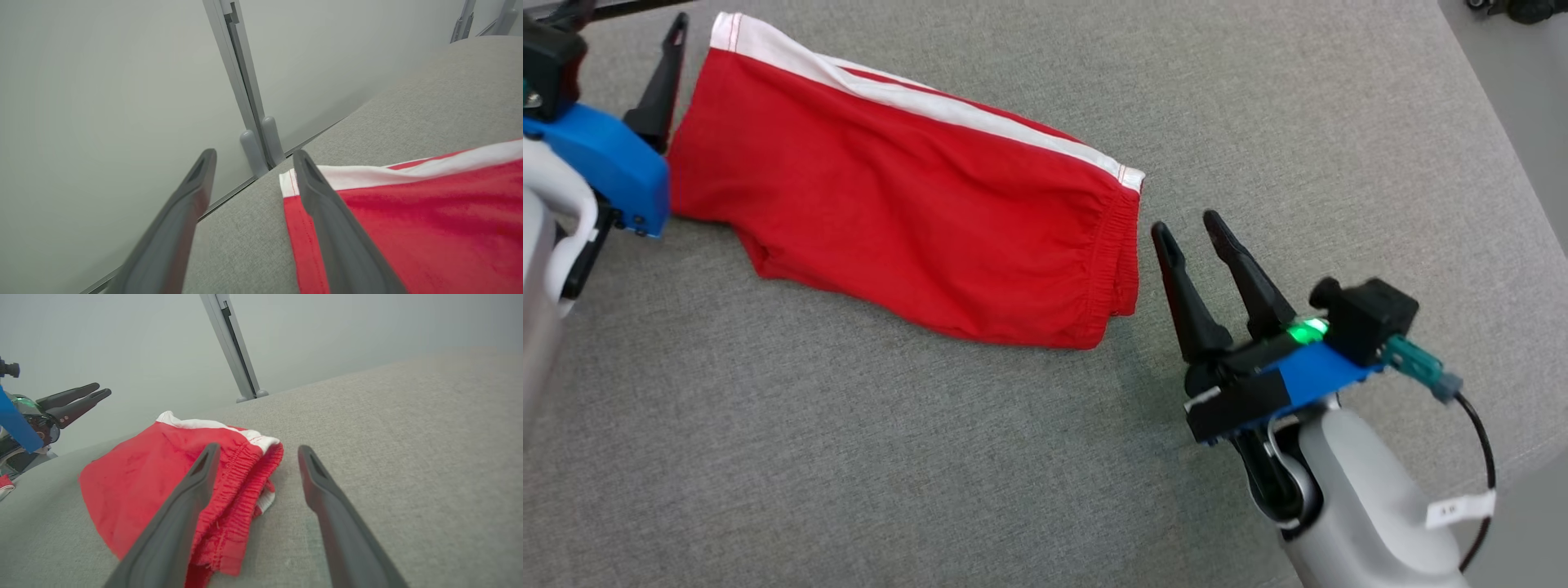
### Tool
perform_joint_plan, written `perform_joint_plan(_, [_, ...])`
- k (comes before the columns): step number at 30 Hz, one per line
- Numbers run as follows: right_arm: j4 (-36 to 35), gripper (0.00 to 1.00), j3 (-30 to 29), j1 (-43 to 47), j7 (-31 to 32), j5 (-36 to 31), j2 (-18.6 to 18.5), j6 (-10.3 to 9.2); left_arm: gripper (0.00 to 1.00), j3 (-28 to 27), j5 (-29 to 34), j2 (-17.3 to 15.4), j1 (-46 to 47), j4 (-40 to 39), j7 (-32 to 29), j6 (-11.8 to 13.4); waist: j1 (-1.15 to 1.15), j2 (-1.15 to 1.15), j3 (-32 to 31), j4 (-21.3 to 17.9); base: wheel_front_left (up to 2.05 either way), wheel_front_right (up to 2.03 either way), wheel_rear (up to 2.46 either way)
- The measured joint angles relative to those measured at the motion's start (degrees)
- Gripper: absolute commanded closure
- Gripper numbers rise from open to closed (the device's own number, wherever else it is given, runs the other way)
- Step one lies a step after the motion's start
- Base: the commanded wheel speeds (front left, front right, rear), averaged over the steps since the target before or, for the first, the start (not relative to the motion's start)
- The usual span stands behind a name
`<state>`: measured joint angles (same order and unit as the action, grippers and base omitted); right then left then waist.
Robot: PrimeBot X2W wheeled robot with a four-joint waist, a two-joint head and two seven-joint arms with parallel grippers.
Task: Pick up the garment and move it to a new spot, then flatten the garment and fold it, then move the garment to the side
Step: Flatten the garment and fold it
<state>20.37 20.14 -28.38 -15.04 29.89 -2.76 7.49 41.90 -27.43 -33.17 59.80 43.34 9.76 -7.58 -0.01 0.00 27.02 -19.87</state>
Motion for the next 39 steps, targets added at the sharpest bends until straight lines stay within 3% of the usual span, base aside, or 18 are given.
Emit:
perform_joint_plan(6, [-7.23,0.0,-3.83,9.73,-0.01,-3.02,-0.01,0.0,0.0,1.85,-3.46,-1.56,-0.12,1.16,0.85,0.03,0.0,0.0,-1.43,-0.03,0.0,0.0,0.0])
perform_joint_plan(12, [-12.0,0.0,-5.45,15.86,-0.01,-4.92,-0.03,0.0,0.0,4.91,-10.68,-3.41,-1.55,-0.46,-2.27,0.03,0.0,0.0,-1.67,-0.67,0.0,0.0,0.0])
perform_joint_plan(22, [-12.55,0.0,-5.26,15.79,-0.01,-5.65,-0.03,0.0,0.0,9.38,-25.23,-3.87,-7.0,-2.4,-14.29,0.03,0.01,-0.01,-1.21,-1.26,0.0,0.0,0.0])
perform_joint_plan(36, [-11.8,0.0,-4.72,15.71,-0.01,-5.65,-0.03,0.0,0.0,11.44,-29.52,-1.16,-8.06,-2.94,-13.69,0.22,0.01,-0.01,-0.58,-0.26,0.0,0.0,0.0])
perform_joint_plan(37, [-11.8,0.0,-4.65,15.65,0.0,-5.65,-0.02,0.0,0.11,11.77,-29.49,-1.01,-7.86,-2.61,-13.68,0.22,0.01,-0.01,-0.58,-0.29,0.0,0.0,0.0])
perform_joint_plan(38, [-11.76,0.0,-4.63,15.6,-0.01,-5.65,-0.03,0.0,0.75,12.01,-29.45,-0.89,-7.7,-2.19,-13.55,0.22,0.01,-0.01,-0.58,-0.33,0.0,0.0,0.0])
perform_joint_plan(39, [-11.69,0.0,-4.66,15.58,0.0,-5.78,-0.03,0.0,1.0,12.81,-28.5,-0.65,-7.32,-1.48,-12.83,0.22,0.01,-0.01,-0.66,-0.34,0.0,0.0,0.0])
